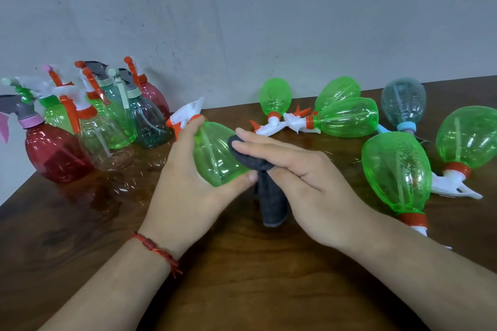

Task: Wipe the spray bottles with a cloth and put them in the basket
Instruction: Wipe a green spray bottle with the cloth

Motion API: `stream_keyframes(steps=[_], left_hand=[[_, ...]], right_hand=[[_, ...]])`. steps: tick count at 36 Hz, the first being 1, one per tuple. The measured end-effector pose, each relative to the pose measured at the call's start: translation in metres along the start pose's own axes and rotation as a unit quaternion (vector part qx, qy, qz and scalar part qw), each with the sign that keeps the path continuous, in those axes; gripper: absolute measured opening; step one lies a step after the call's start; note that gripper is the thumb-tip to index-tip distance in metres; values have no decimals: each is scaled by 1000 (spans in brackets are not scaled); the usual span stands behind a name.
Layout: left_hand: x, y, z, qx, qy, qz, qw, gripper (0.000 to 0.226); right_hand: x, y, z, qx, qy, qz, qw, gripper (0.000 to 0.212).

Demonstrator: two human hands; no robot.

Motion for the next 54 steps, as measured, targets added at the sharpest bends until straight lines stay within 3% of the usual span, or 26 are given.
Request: stream_keyframes(steps=[4, 8, 13, 18, 30, 36, 42, 46, 49, 54], left_hand=[[6, 14, 18, -8, 51, -67, 996, 114], [13, 26, 31, 97, 65, -110, 987, 104], [15, 30, 25, 158, 55, -134, 977, 110], [11, 30, 27, 68, 86, -160, 981, 113], [2, -4, 9, 37, -33, 48, 998, 97], [6, 10, 16, 34, 18, -48, 998, 109], [16, 27, 33, 132, 74, -127, 980, 110], [13, 29, 32, 90, 90, -164, 978, 117], [12, 29, 36, 37, 109, -155, 981, 114], [12, 27, 33, 43, 100, -101, 989, 113]], right_hand=[[-5, -10, 9, -101, 75, 29, 992, 54], [-10, -17, 16, -213, 125, 42, 968, 54], [-12, -24, 17, -294, 108, 64, 948, 50], [-11, -17, 15, -258, 94, 46, 960, 52], [0, -7, 0, -110, 20, 26, 993, 50], [-6, -8, 14, -118, 76, 38, 989, 53], [-13, -19, 25, -292, 141, 55, 945, 48], [-9, -25, 18, -245, 118, 64, 960, 53], [-9, -24, 15, -190, 104, 65, 974, 55], [-9, -16, 11, -163, 65, 34, 984, 56]])
Point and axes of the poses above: each hand's wrist, its own x-axis away from the middle knuckle, its own y-axis out of the palm, z = x × y, the point moved 8 cm from there along -x, towards the middle knuckle, and after that the axes turned 8 degrees about y, right-handed, at the moved point
